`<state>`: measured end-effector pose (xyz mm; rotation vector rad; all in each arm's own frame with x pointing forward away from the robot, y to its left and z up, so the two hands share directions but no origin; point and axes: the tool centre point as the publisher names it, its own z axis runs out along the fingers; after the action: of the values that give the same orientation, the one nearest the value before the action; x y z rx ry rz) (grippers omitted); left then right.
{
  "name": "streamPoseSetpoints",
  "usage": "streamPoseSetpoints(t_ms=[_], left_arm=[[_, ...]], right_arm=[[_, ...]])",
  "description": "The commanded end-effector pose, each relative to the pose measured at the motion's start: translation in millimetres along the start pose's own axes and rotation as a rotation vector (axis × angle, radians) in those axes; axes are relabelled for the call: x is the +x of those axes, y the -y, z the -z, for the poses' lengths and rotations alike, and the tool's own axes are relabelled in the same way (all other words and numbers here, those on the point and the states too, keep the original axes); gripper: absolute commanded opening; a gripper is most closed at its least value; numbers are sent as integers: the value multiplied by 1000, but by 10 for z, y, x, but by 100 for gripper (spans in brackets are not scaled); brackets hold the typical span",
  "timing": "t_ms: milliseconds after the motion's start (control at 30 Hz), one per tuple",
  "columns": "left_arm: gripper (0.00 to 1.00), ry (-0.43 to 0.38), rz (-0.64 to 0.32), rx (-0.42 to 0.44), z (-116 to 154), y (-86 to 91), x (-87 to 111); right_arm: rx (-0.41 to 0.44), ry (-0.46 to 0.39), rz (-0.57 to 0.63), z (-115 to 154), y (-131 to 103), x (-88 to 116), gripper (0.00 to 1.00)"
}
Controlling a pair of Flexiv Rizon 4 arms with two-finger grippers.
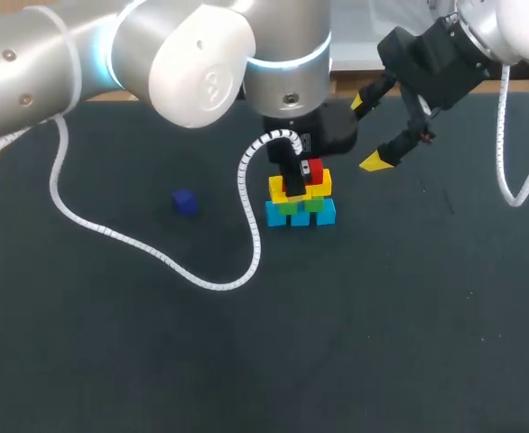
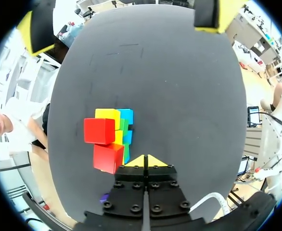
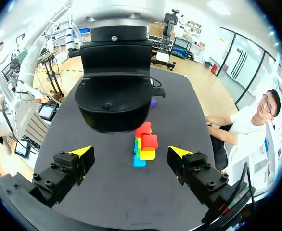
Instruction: Place the blue cubes, place green cubes on the blue cubes, place the yellow cubes on the green cubes, then place the red cubes on the yellow cubes, and place purple cube on the red cubes.
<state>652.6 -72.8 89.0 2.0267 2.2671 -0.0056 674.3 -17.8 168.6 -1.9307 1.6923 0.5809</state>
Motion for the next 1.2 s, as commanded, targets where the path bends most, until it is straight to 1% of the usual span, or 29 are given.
streamPoseSetpoints(t_ms=[33, 233, 967, 1200], left_arm=[[0, 0, -2, 4, -23, -50, -25], [0, 2, -8, 1, -27, -77, -57], [0, -7, -6, -4, -39, -156, -55], [0, -3, -10, -7, -39, -168, -83]], right_arm=[[0, 0, 0, 1, -1, 0, 100], [0, 0, 0, 1, -1, 0, 100], [0, 0, 0, 1, -1, 0, 100], [0, 0, 0, 1, -1, 0, 100]])
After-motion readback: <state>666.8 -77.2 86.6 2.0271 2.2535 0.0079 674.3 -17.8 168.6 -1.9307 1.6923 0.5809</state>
